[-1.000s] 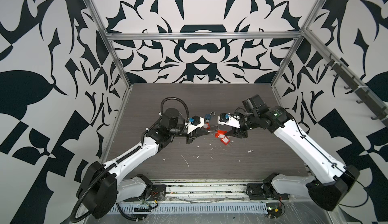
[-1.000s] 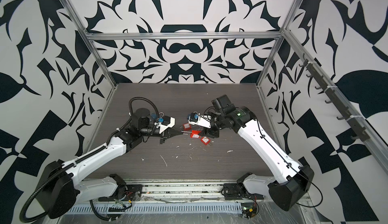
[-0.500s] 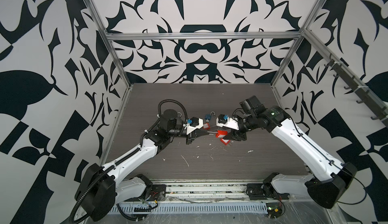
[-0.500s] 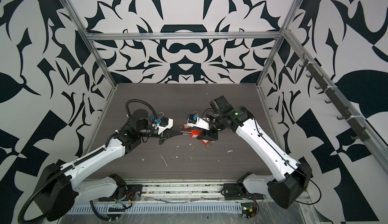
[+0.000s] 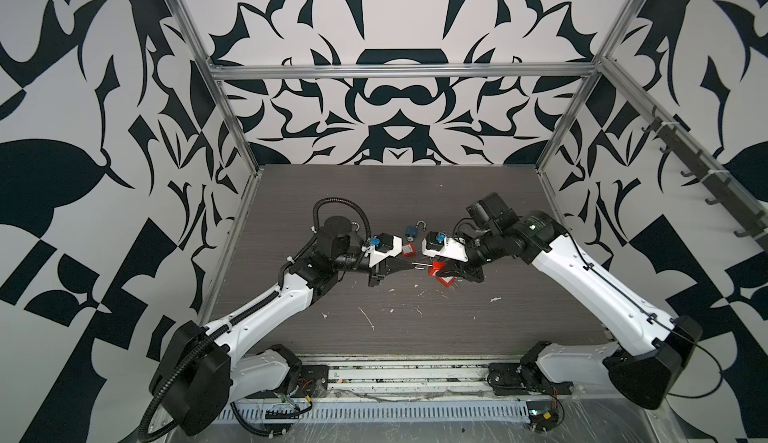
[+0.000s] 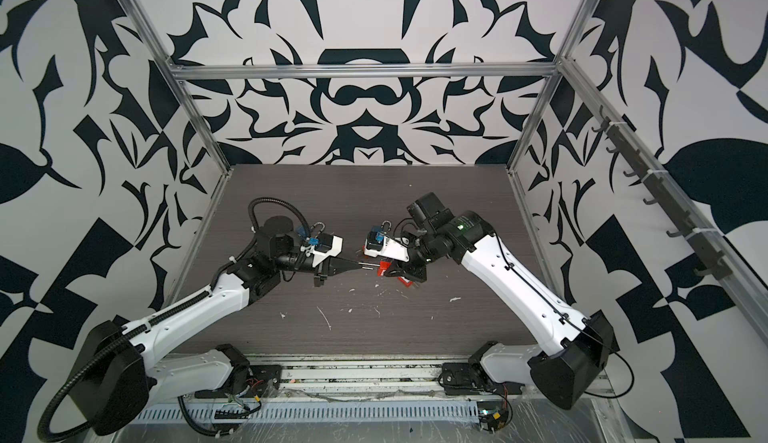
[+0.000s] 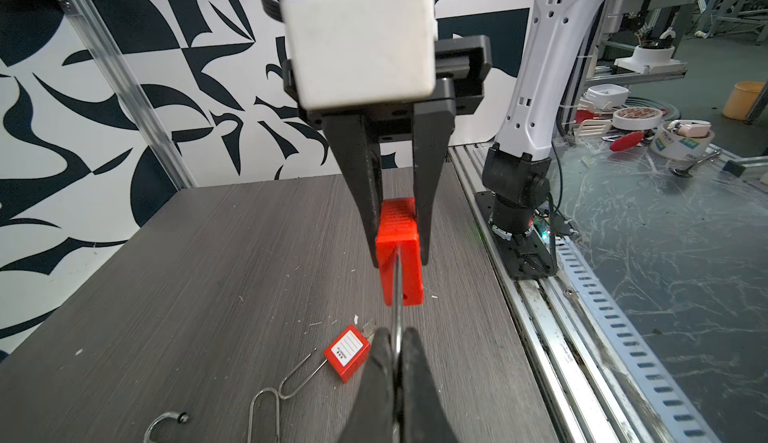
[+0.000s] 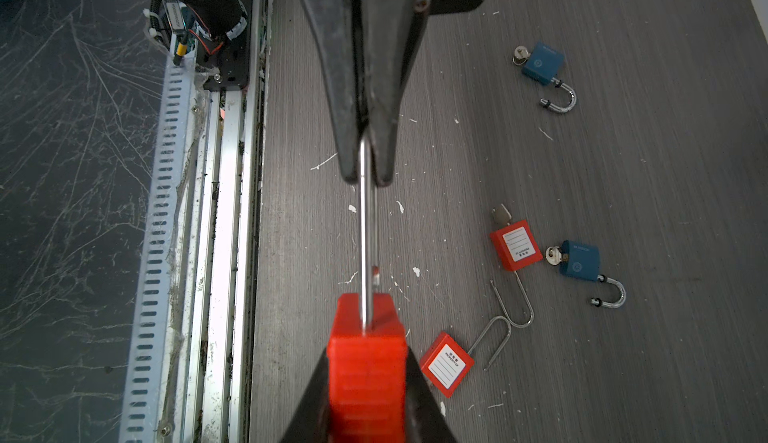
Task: Lock with the key
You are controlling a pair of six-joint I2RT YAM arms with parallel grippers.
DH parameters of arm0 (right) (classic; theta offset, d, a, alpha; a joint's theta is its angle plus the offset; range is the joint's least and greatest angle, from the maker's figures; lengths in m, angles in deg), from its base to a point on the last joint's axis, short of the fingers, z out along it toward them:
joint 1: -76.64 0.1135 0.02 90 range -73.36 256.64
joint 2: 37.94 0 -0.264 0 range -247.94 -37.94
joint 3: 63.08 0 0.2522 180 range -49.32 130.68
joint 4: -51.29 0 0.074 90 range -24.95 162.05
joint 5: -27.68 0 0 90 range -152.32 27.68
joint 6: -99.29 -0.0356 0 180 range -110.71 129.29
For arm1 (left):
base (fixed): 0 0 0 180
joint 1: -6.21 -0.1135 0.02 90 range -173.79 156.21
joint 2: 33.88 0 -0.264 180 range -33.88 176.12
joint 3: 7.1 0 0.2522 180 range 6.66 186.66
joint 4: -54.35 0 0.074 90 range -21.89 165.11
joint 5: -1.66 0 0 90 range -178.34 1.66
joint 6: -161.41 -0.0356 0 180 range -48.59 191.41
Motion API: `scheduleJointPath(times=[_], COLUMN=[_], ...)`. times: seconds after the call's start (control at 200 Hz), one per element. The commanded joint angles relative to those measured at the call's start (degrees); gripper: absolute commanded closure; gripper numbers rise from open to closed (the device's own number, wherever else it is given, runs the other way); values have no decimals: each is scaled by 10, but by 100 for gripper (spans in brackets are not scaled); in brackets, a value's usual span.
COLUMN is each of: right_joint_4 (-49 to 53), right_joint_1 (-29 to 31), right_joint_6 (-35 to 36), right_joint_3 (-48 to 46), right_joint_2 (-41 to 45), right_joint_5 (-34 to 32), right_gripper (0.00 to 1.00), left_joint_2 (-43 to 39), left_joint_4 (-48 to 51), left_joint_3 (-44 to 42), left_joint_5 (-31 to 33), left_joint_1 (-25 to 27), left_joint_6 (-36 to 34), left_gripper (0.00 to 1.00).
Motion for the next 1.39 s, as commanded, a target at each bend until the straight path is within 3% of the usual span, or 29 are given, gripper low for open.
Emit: scheduleJointPath(times=[0.0, 0.025, 0.065, 0.085, 0.22, 0.525, 0.69, 0.985, 1.165, 1.39], right_joint_4=[13, 16, 20, 22, 30, 36, 29, 23, 17, -12], right_joint_1=[4, 4, 3, 4, 4, 16, 17, 17, 18, 21], right_joint_6=[-3, -3, -3, -3, -4, -2, -2, 0, 0, 10], right_joint_3=[3, 4, 7, 8, 13, 28, 29, 31, 31, 27], right_joint_2=[7, 7, 8, 8, 5, -16, -16, -18, -20, -16], right_joint_5=[13, 10, 6, 4, 1, -14, -12, -15, -15, -32], right_gripper=[88, 88, 89, 89, 89, 90, 92, 94, 95, 97], left_joint_2=[3, 2, -3, -6, -12, -9, -5, 6, 10, 8], left_joint_4=[9, 15, 36, 58, 183, 203, 202, 206, 207, 201], left_joint_3=[2, 3, 8, 12, 50, 57, 55, 53, 52, 47], left_joint_5=[-13, -11, 4, 13, 34, 34, 32, 40, 38, 19], left_joint_1=[0, 0, 0, 0, 0, 1, 2, 10, 13, 13], left_joint_6=[-4, -5, -16, -28, -95, -97, -97, -97, -98, -94], left_gripper=[100, 97, 73, 67, 62, 65, 72, 71, 93, 100])
